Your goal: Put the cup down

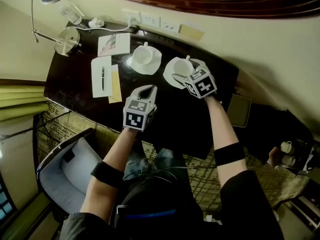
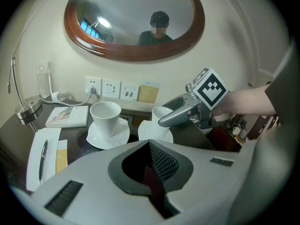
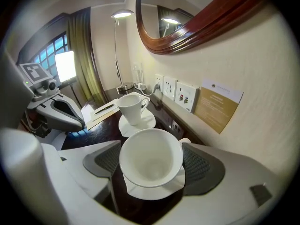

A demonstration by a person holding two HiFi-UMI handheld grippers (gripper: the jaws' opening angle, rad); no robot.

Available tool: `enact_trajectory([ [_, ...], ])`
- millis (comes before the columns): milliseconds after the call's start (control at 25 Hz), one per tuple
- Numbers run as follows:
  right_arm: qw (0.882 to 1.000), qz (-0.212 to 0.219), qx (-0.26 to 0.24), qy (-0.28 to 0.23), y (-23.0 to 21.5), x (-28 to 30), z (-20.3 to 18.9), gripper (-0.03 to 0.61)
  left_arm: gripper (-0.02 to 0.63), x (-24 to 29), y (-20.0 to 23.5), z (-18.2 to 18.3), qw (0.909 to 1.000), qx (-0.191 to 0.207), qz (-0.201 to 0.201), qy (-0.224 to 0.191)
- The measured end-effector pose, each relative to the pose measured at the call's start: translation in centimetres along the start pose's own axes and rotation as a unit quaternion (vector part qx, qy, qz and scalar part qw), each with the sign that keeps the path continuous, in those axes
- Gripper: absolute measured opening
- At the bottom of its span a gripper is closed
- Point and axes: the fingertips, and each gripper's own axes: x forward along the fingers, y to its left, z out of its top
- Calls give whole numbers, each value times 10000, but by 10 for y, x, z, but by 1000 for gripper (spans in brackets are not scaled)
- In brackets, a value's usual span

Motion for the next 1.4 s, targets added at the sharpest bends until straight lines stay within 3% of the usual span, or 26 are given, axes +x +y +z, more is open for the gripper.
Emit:
enact_trajectory([
  [520,9999,107,24,-50,3,4,-3,434,0,1,5,-8,9998,-173,95,-87],
  [800,9996,-86,250,56,0,-4,-6,468,0,-12,-4,-2,9997,-233,2,-33],
  [1000,9989,-305,334,-149,0,-30,12,465,0,-29,-6,7,9999,-140,-17,-83],
  [1240,9953,-644,545,-466,8,-69,26,407,0,-57,-9,18,9998,29,-41,-177],
  [1400,9942,-723,558,-574,28,-93,28,314,0,-82,-8,16,9997,-39,-41,-249],
])
